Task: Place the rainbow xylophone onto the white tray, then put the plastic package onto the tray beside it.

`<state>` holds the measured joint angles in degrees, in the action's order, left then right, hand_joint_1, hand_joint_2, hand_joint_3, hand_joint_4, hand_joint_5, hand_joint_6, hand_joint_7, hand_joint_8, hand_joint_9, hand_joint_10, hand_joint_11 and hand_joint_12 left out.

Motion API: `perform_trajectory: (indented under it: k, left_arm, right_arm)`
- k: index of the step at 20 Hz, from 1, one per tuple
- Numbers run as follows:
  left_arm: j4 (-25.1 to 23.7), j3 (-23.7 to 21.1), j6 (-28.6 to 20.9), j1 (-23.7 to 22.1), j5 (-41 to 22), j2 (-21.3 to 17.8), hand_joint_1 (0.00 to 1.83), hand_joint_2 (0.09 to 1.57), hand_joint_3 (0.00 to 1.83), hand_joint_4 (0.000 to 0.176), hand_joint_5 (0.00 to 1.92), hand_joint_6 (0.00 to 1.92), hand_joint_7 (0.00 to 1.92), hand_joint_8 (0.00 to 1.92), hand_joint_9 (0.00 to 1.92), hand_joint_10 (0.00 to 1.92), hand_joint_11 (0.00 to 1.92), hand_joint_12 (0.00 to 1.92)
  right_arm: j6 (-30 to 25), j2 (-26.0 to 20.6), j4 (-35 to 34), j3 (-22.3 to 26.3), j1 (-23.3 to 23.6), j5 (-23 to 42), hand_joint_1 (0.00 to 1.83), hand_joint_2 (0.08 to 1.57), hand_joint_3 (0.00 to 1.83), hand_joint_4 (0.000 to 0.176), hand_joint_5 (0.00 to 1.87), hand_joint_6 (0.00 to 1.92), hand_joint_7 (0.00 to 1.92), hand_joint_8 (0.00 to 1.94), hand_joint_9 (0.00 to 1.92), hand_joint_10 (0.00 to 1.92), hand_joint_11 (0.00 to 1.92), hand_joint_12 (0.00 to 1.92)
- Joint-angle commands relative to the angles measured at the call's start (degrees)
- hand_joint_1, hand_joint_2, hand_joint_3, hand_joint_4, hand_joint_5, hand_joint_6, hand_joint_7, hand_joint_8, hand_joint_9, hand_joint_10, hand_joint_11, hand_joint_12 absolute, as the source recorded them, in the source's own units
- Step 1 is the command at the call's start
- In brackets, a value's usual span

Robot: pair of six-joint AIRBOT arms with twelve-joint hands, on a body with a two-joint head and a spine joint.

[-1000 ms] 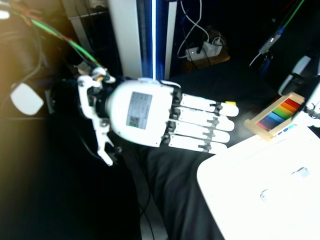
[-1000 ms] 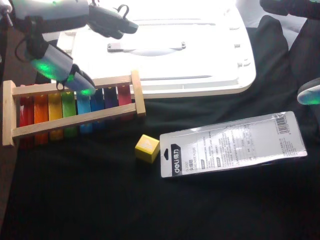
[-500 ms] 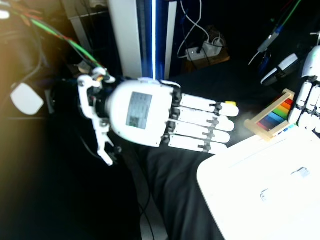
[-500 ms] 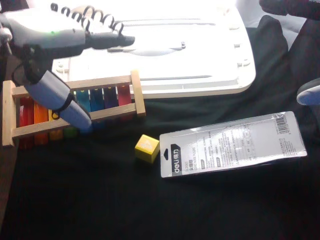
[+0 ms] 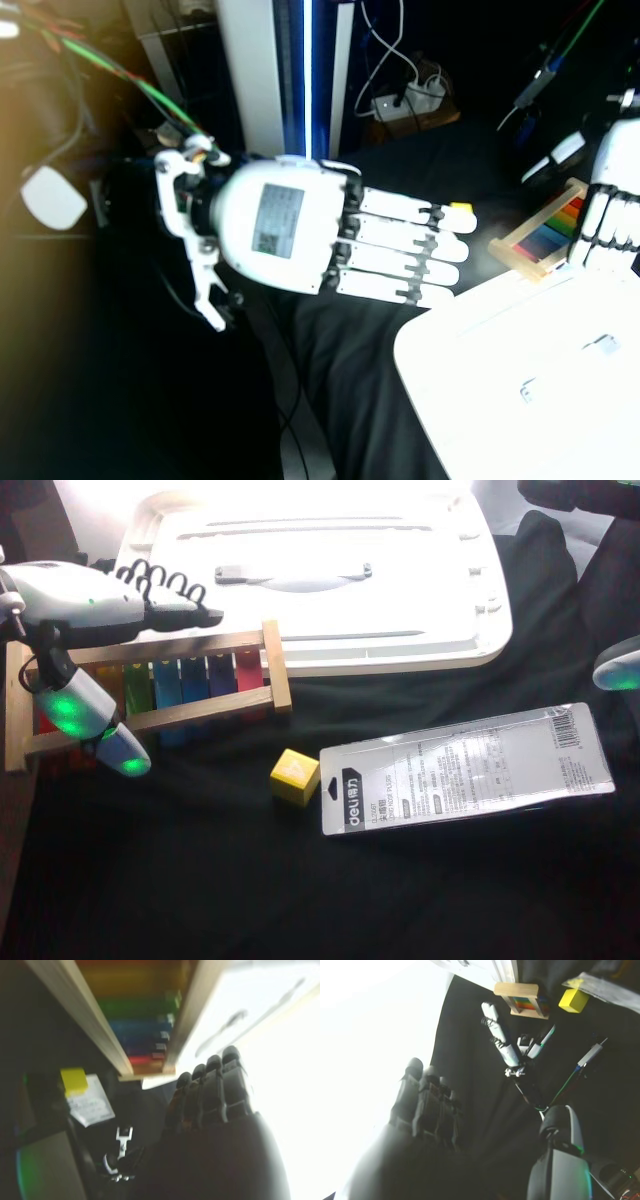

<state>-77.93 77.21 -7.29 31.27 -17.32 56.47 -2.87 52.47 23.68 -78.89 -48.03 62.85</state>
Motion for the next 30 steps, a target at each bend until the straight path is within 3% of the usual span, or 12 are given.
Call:
perform_trajectory:
  k: [1,7,9,12,13,17,20,23,25,26,27,30]
  left_arm:
    - [1.57,0.55,-0.21,0.21,0.13,0.66,0.83,0.70,0.00,0.002,0.00,0.00,0.00,0.00,0.00,0.00,0.02,0.01]
    - [1.73,2.24,-0.18,2.46,2.28,2.98,0.81,0.67,0.00,0.057,0.00,0.00,0.00,0.00,0.00,0.00,0.03,0.02]
    - [2.70,3.06,-0.17,3.55,2.53,3.84,0.83,0.68,0.00,0.029,0.00,0.00,0.00,0.00,0.00,0.00,0.03,0.02]
    - [4.10,4.35,-0.18,4.50,2.79,4.97,1.05,0.82,0.02,0.030,0.00,0.00,0.00,0.00,0.01,0.00,0.10,0.06]
    - [4.37,4.64,-0.18,4.62,2.92,5.21,1.12,0.90,0.01,0.000,0.02,0.00,0.12,0.01,0.15,0.02,0.16,0.10]
    - [5.07,5.39,-0.18,4.79,2.97,5.85,1.28,1.02,0.00,0.000,0.34,0.01,0.47,0.01,0.57,0.02,0.48,0.27]
    - [6.62,5.68,1.32,4.74,3.00,6.00,1.31,1.06,0.00,0.001,0.49,0.01,0.59,0.00,0.72,0.01,0.44,0.67]
    - [6.66,5.79,1.49,4.20,3.00,6.02,1.29,1.08,0.00,0.047,0.52,0.01,0.66,0.01,0.77,0.02,0.26,1.04]
    - [7.46,5.79,2.26,3.80,2.99,5.97,1.27,1.08,0.00,0.027,0.53,0.01,0.68,0.01,0.80,0.04,0.29,1.15]
    - [7.59,5.79,2.49,3.55,2.98,5.93,1.26,1.07,0.00,0.038,0.54,0.02,0.68,0.01,0.80,0.04,0.30,1.16]
    - [7.59,5.79,2.59,3.32,2.98,5.90,1.26,1.06,0.00,0.012,0.56,0.03,0.71,0.02,0.83,0.05,0.32,1.17]
    - [7.85,5.79,3.01,2.77,2.98,5.87,1.21,1.08,0.00,0.014,0.54,0.01,0.68,0.01,0.78,0.06,0.21,1.27]
  right_arm:
    - [-0.40,-0.08,-3.47,-0.02,0.85,5.84,0.87,0.87,0.00,0.000,0.15,0.00,0.23,0.01,0.23,0.00,0.15,0.14]
    - [-0.40,-0.09,-3.46,0.19,0.85,5.85,0.86,0.86,0.00,0.002,0.16,0.01,0.24,0.01,0.23,0.00,0.16,0.15]
    - [-0.40,-0.09,-3.34,0.21,0.85,5.85,0.86,0.85,0.00,0.010,0.17,0.01,0.24,0.01,0.24,0.01,0.16,0.15]
    - [-0.40,-0.09,-3.30,0.28,0.85,5.85,0.88,0.84,0.00,0.000,0.18,0.01,0.26,0.01,0.26,0.01,0.17,0.16]
    - [-0.40,-0.09,-3.24,0.29,0.85,5.85,0.88,0.84,0.00,0.000,0.17,0.01,0.25,0.01,0.25,0.01,0.17,0.16]
    - [-0.40,-0.09,-3.19,0.31,0.85,5.85,0.87,0.84,0.00,0.000,0.18,0.01,0.26,0.00,0.25,0.01,0.17,0.16]
    - [-0.40,-0.09,-3.12,0.27,0.85,5.85,0.87,0.84,0.00,0.000,0.19,0.01,0.26,0.01,0.27,0.01,0.18,0.16]
    - [-0.40,-0.09,-2.97,0.25,0.85,5.85,0.87,0.85,0.00,0.000,0.19,0.01,0.27,0.01,0.27,0.01,0.18,0.16]
    - [-0.40,-0.09,-2.97,0.26,0.85,5.85,0.88,0.85,0.00,0.000,0.20,0.01,0.27,0.01,0.28,0.01,0.18,0.16]
    - [-0.40,-0.09,-2.97,0.26,0.85,5.85,0.88,0.85,0.00,0.000,0.20,0.01,0.27,0.01,0.28,0.01,0.18,0.16]
    - [-0.40,-0.09,-2.97,0.26,0.85,5.85,0.89,0.86,0.01,0.000,0.19,0.00,0.27,0.00,0.27,0.01,0.18,0.16]
    - [-0.40,-0.09,-2.97,0.26,0.85,5.85,0.88,0.86,0.00,0.000,0.20,0.00,0.27,0.00,0.28,0.01,0.19,0.17]
